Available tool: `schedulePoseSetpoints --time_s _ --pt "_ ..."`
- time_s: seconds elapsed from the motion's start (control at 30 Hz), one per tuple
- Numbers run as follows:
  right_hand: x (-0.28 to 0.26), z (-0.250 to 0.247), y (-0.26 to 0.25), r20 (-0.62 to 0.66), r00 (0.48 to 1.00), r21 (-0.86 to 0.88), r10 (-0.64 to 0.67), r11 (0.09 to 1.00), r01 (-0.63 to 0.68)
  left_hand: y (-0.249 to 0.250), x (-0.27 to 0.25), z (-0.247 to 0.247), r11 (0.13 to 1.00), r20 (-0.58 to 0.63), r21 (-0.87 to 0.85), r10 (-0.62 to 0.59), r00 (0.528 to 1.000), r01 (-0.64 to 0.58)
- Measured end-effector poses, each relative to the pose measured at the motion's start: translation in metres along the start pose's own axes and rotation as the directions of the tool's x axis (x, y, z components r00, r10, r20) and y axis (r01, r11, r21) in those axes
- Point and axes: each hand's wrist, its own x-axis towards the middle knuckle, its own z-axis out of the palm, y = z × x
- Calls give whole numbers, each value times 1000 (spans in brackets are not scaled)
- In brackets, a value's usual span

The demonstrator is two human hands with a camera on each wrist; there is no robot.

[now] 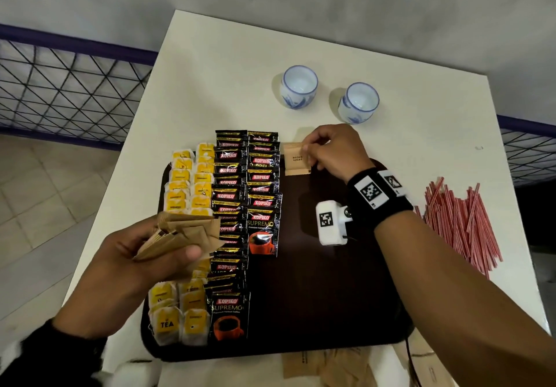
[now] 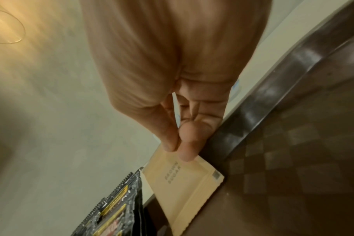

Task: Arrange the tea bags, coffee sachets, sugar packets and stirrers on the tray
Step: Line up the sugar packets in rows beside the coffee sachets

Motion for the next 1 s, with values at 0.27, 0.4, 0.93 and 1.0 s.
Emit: schedulePoseSetpoints --time_s 0.27,0.4,0.93,1.0 --pt "0 4 -2 4 1000 -62 2 998 -2 -3 2 10 999 29 -12 -37 999 37" --pt "1 5 1 -1 1000 -58 9 998 -9 -3 1 16 998 54 -20 -60 997 61" --pt "-2 11 -4 -23 999 61 30 998 -28 -3 1 25 996 84 -5 -93 992 94" --pt "-3 11 -5 -28 999 78 38 996 -35 -3 1 26 995 80 -1 -96 992 96"
